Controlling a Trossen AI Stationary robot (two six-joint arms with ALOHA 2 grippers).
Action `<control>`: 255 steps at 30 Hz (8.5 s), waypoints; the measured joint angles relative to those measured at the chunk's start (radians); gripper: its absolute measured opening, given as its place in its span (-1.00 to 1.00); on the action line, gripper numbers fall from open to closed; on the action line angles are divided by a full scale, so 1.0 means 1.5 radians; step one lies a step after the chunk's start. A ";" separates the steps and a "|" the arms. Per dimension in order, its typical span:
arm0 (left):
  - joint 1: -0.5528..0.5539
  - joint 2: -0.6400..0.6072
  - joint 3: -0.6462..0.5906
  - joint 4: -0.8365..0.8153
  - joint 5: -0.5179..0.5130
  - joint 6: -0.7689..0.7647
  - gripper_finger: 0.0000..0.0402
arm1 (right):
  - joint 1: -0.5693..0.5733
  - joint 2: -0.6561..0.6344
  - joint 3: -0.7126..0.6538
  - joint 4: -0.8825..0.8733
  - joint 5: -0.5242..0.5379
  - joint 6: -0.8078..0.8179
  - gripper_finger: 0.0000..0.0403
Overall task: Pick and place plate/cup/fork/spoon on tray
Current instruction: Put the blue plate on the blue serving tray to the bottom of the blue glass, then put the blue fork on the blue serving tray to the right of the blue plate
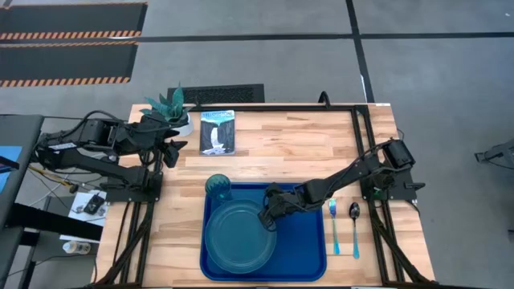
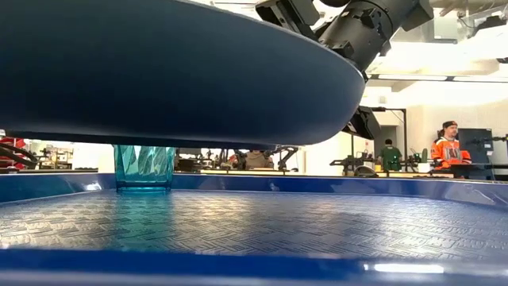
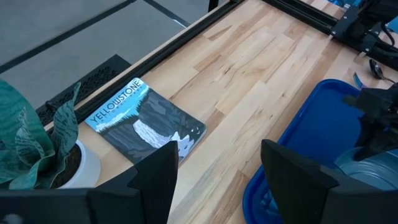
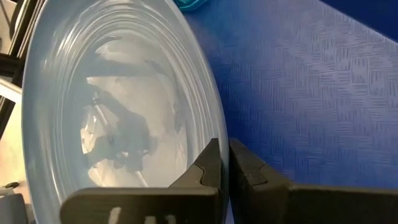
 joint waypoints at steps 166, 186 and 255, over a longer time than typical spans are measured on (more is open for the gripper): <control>0.000 0.000 0.000 0.000 -0.013 0.008 0.07 | 0.065 -0.090 0.151 -0.858 0.054 -0.002 0.07; 0.000 0.000 0.000 0.002 -0.011 0.008 0.07 | 0.090 -0.303 -0.078 -0.736 0.008 -0.208 -0.19; 0.000 0.000 0.000 -0.001 -0.034 0.014 0.07 | -0.056 -0.349 -0.336 -0.434 -0.124 -0.440 0.27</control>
